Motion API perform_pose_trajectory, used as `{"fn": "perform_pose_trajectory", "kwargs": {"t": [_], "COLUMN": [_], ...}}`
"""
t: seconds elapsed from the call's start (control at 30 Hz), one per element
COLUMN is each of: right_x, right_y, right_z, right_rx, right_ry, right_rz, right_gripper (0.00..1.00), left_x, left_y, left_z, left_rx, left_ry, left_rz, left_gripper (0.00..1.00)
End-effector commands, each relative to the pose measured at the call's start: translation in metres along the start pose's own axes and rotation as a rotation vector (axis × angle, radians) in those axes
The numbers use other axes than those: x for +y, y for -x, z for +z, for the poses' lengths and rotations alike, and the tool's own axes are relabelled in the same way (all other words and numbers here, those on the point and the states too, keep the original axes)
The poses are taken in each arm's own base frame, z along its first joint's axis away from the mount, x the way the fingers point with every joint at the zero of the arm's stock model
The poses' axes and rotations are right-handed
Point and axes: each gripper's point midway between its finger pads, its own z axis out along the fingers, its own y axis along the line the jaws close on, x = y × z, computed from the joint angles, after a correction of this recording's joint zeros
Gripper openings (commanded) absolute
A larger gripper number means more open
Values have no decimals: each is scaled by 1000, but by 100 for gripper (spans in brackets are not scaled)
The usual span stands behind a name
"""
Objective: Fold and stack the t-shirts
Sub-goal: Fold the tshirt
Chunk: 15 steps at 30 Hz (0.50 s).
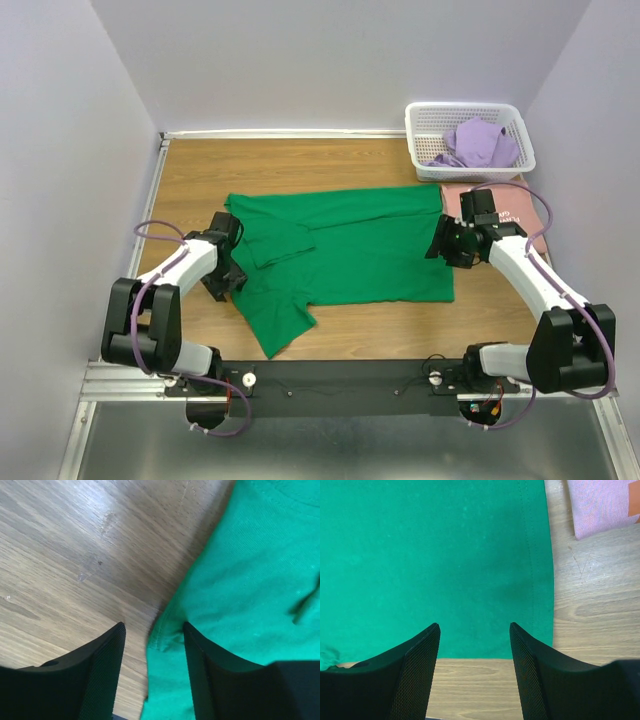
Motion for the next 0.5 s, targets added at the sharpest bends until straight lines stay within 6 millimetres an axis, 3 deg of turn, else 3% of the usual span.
{"fn": "perform_pose_trajectory", "kwargs": {"t": [0.0,0.07,0.13,0.27,0.3,0.47], "right_x": [-1,-2,-6,-15,-18,-37], "right_y": [-2,-3,-7,-18,-22,-35], "right_z": [0,1,2,6,7,6], "right_rx": [16,17,23,40,49,61], "right_ry": [-9,-15,-31,-61,-76,-173], "right_rz": [-13,-10,-3,12,32,84], "right_gripper": [66,66,66,66,67,68], "left_x": [-4,-4,-3,-5,-5,-5], "left_y": [-3,-4,-4,-3,-3,-1], "left_z": [0,1,1,0,-2,-7], "left_rx": [34,40,43,37,32,1], "left_ry": [17,20,24,5,-3,-34], "left_rz": [24,30,34,47,52,48], "left_gripper": [52,47,36,11,0,0]}}
